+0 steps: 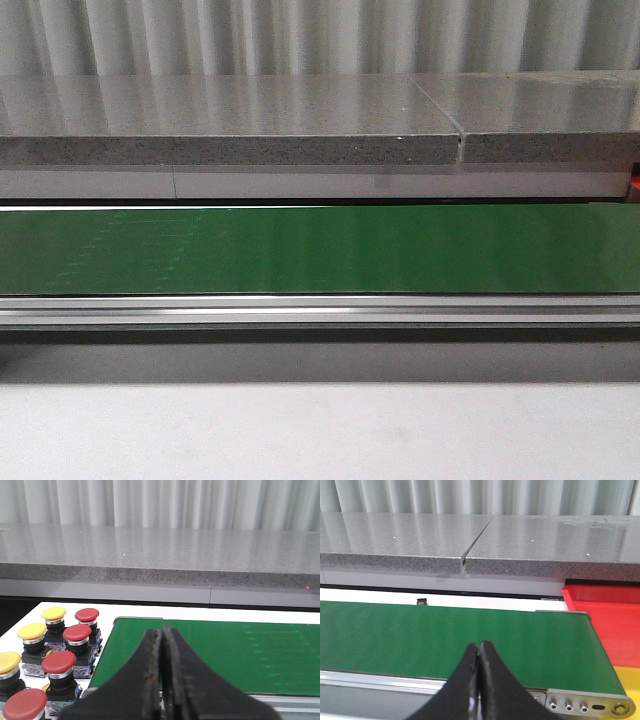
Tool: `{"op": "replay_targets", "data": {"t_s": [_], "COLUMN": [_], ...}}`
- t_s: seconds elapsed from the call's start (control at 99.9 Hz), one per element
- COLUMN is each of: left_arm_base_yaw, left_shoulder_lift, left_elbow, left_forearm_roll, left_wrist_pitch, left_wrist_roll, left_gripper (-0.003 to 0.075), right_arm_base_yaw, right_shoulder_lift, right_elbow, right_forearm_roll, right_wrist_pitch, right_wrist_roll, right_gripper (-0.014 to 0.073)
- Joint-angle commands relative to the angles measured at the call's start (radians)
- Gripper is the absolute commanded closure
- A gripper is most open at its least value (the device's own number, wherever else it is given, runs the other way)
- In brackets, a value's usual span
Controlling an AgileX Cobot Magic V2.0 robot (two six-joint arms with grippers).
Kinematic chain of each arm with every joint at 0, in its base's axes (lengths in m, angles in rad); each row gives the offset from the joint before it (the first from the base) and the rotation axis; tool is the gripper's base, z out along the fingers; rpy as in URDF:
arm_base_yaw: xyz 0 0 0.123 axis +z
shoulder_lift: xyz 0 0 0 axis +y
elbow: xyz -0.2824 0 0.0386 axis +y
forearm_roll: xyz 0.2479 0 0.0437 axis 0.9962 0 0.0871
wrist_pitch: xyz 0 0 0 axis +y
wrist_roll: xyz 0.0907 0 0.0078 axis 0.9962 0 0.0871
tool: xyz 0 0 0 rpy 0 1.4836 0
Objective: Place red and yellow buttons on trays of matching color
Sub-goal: 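Move the left gripper down over the red push-button on the table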
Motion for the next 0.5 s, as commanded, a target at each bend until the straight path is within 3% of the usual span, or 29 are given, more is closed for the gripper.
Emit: {"op": "replay_targets", "data": {"t_s": [0.0, 0.37, 0.49], "left_arm_base_yaw": [-0.001, -0.001, -0.001], "left_shoulder_lift": [-0.03, -0.028, -0.011], "left_elbow": [0.048, 0.029, -0.049], "left_forearm_roll": [-0.002, -0.002, -0.016], "left_wrist_pitch": [-0.082, -0.125, -0.042], "left_wrist_roll": [-0.01, -0.01, -0.01], "left_gripper": [0.074, 0.074, 0.074], "right_arm_base_yaw": [-0.001, -0.001, -0.001], "right_shoulder_lift": [-0.016, -0.016, -0.016], "right_elbow": [0.002, 0.002, 0.002], "right_forearm_roll": [-0.011, -0.011, -0.011], "right_wrist_pitch": [-0.086, -0.086, -0.086], "right_wrist_roll": [-0.011, -0.011, -0.011], "right_gripper": [0.0661, 0.0661, 0.0661]}}
